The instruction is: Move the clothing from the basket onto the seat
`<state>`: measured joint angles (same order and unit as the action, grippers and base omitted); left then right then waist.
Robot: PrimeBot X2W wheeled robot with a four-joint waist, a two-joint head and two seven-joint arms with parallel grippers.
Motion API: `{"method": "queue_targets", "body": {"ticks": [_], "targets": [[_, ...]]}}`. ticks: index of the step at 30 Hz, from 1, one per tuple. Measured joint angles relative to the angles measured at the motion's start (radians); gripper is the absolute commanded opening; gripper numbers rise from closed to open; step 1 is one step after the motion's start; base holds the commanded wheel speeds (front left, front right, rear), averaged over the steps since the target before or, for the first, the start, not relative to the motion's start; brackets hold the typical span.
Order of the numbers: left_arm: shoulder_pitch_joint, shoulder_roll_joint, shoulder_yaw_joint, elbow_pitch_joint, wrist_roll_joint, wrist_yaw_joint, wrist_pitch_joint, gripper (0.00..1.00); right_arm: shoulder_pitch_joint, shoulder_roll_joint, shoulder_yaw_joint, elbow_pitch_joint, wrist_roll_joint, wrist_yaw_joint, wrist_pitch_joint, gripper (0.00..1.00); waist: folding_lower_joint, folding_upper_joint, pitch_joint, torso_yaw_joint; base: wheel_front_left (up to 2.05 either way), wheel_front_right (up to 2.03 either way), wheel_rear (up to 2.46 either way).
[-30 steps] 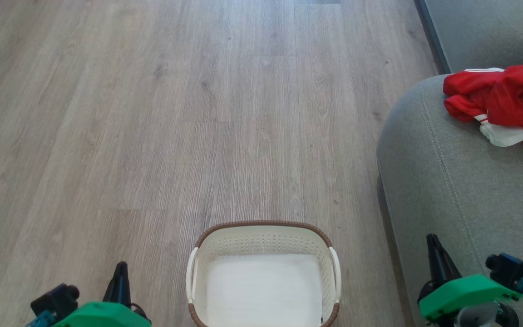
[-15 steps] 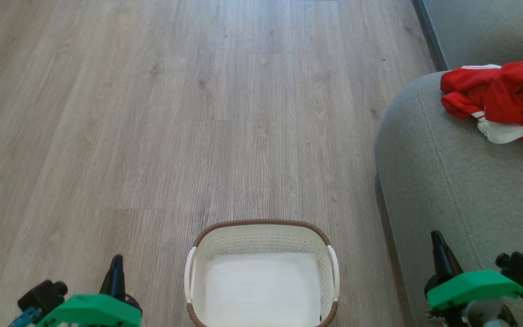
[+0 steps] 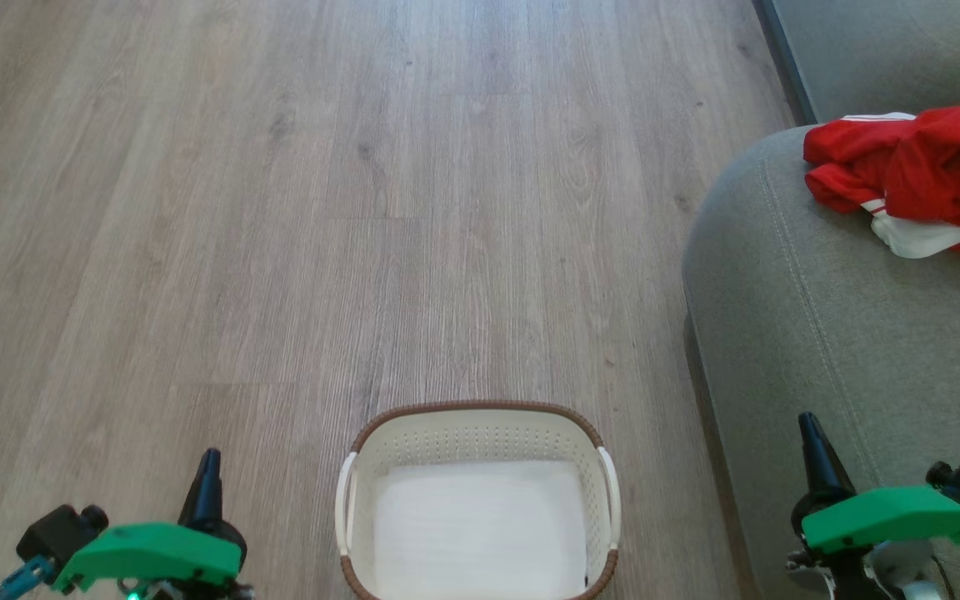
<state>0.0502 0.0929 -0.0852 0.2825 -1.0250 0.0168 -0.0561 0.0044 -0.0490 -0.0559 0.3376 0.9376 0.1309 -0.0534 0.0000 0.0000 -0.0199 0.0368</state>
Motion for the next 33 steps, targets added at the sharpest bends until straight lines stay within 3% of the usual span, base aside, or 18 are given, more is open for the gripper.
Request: {"method": "queue_targets", "body": {"ticks": [33], "targets": [[-0.059,-0.029,0.085,-0.001,-0.321,-0.079,0.089,0.00,-0.038,0.002,-0.041,-0.032,0.366,0.000,0.087,0.00,0.0000,0.0000,0.013,-0.021,0.00,0.00,0.00]]}}
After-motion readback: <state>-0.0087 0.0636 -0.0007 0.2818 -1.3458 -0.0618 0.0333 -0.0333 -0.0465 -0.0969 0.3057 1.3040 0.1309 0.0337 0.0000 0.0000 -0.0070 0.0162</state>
